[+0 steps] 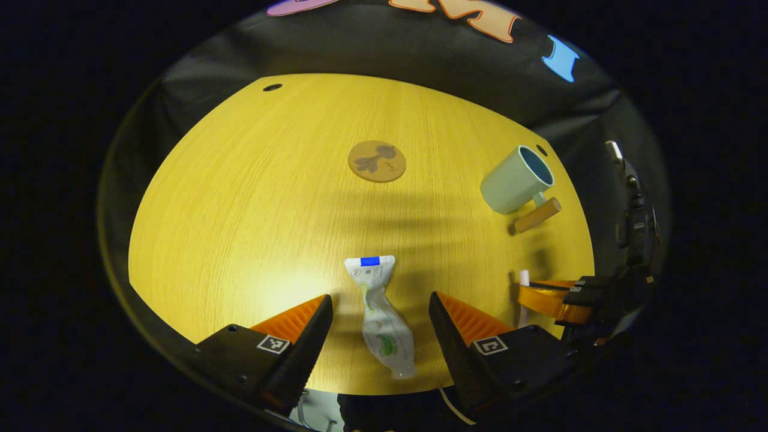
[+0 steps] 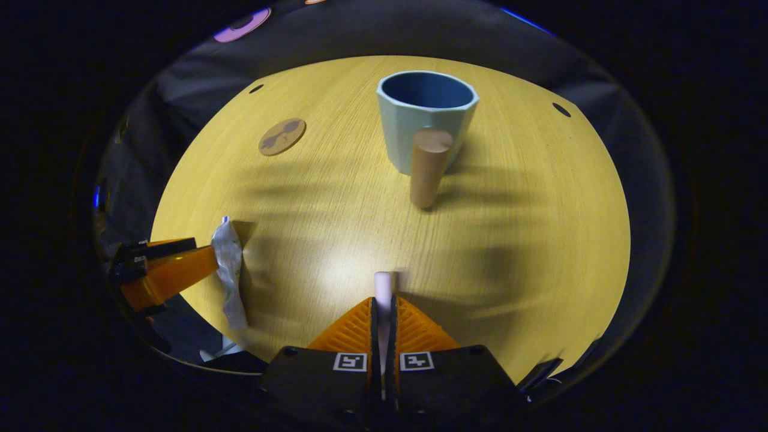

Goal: Put the toothbrush and toothpaste on the desktop into the cup, then pick up the cup and place it on the coaster on the desktop.

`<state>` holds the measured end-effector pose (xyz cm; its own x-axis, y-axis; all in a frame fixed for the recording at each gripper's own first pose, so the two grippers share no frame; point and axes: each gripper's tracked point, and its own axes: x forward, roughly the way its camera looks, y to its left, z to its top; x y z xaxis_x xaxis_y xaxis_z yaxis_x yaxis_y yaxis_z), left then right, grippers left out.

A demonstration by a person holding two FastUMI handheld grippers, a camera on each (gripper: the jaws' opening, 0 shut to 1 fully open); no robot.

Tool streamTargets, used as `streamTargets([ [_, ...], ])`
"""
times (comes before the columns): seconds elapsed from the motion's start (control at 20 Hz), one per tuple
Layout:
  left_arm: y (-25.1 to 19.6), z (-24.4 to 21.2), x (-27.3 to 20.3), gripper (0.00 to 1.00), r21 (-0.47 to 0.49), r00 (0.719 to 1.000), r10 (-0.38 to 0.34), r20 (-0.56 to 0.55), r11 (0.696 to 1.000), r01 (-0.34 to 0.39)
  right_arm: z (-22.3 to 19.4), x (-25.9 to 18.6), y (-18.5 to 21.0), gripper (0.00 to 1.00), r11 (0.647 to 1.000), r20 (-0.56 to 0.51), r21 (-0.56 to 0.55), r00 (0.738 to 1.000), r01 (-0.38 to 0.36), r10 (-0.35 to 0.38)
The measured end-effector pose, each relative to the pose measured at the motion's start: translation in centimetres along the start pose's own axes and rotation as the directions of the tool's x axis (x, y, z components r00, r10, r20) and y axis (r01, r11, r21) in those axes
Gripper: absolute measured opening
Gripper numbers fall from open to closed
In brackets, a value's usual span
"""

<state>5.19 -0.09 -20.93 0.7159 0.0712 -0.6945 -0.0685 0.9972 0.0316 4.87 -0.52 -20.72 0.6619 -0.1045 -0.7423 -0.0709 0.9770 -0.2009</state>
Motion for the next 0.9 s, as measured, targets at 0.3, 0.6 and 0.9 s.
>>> streamTargets([
  [0.3, 0.0, -0.7, 2.2, 0.78, -0.072, 0.994, 0.01, -0.111, 0.997, -0.018, 0.0, -2.4, -4.0, 0.06, 0.992, 0.059, 0.122, 0.998, 0.016, -0.023],
  [0.6, 0.8, -0.6, 2.9, 0.48, -0.05, 0.987, 0.053, -0.151, 0.997, -0.061, -0.4, -3.4, -7.6, 0.06, 0.978, 0.073, 0.203, 0.995, 0.047, -0.063],
  [0.9, 1.1, -0.3, 2.9, 0.21, -0.034, 0.983, 0.078, -0.165, 0.996, -0.085, -0.4, -3.7, -9.1, 0.06, 0.979, 0.092, 0.194, 0.992, 0.062, -0.082],
])
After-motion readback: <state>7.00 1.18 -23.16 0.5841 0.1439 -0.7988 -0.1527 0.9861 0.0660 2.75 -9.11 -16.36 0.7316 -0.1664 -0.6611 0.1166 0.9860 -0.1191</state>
